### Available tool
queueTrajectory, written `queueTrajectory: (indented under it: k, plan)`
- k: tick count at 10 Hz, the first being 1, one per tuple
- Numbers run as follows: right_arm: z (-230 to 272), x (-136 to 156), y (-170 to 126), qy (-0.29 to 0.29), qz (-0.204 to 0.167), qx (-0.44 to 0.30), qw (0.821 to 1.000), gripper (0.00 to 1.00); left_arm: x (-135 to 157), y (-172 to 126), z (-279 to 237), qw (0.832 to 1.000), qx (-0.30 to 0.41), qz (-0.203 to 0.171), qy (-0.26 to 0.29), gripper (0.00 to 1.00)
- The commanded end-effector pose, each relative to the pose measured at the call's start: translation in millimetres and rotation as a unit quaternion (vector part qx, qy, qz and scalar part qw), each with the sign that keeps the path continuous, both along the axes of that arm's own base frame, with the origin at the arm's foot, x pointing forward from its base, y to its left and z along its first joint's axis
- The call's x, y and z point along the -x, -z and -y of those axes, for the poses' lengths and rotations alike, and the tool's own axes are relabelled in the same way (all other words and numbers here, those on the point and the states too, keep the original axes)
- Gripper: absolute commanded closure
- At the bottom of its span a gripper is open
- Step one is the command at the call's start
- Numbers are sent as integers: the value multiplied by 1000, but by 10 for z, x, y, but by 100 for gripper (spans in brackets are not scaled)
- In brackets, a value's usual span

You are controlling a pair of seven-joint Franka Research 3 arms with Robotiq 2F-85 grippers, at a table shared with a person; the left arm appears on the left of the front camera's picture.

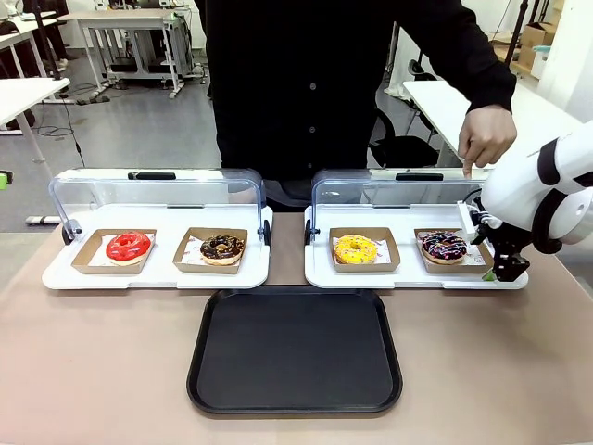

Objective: Move the fourth donut from the left to the tray.
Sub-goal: Pick up the Paper togo box containing the Donut indicated by the person and place it on the Handle tray.

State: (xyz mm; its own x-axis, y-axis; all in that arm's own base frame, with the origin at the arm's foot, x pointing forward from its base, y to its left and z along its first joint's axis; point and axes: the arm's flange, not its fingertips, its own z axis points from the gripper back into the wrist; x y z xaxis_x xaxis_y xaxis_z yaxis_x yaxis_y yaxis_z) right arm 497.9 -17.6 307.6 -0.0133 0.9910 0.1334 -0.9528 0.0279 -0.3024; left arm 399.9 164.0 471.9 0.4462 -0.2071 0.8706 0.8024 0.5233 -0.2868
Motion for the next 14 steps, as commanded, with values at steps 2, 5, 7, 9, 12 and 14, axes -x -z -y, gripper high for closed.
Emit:
queueTrajectory:
  k: [2, 5, 7, 9, 12, 14]
  plan:
    - [54, -57, -3, 9, -3, 0, 1000, 65, -15, -12, 0, 1000, 11, 11, 1, 0]
    - [54, -48, -31, 12, -21, 13, 1000, 100, -15, -12, 0, 1000, 11, 11, 1, 0]
    - [61, -37, -32, 11, -26, 19, 999, 100, -15, -12, 0, 1000, 11, 11, 1, 0]
    - [74, -40, -28, 6, -27, 17, 999, 100, -15, -12, 0, 1000, 11, 11, 1, 0]
    - [102, -5, 35, 3, -21, 14, 1000, 100, -15, -12, 0, 1000, 11, 11, 1, 0]
    - [102, -5, 35, 3, -21, 14, 1000, 100, -15, -12, 0, 1000, 11, 11, 1, 0]
